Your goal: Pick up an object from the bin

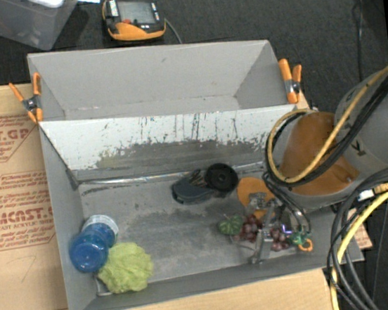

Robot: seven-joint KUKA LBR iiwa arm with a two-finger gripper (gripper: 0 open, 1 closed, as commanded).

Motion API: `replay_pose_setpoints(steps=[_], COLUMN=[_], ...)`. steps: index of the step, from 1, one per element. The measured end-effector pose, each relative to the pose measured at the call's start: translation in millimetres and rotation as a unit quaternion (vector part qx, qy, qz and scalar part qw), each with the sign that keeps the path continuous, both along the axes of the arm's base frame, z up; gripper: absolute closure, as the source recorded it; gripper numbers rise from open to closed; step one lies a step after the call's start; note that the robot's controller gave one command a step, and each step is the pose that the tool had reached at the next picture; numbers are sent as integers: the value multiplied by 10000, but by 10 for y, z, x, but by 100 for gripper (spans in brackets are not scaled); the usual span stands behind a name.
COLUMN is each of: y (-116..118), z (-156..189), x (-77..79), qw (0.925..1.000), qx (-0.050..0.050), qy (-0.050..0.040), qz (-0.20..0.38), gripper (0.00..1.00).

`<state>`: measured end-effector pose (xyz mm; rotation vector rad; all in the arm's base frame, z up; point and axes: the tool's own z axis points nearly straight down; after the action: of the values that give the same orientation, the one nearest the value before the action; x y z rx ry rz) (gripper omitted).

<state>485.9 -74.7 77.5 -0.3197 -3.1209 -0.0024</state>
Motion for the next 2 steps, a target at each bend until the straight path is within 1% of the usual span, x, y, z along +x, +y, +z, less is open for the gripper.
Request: replay_pose_setpoints(steps=[1,2], y=[-382,-18], z=[-70,-15], x=[-33,-4], qw=[9991,10000], qx=[-42,5], qy=[-149,-12], qz=[401,81], gripper=[0,100])
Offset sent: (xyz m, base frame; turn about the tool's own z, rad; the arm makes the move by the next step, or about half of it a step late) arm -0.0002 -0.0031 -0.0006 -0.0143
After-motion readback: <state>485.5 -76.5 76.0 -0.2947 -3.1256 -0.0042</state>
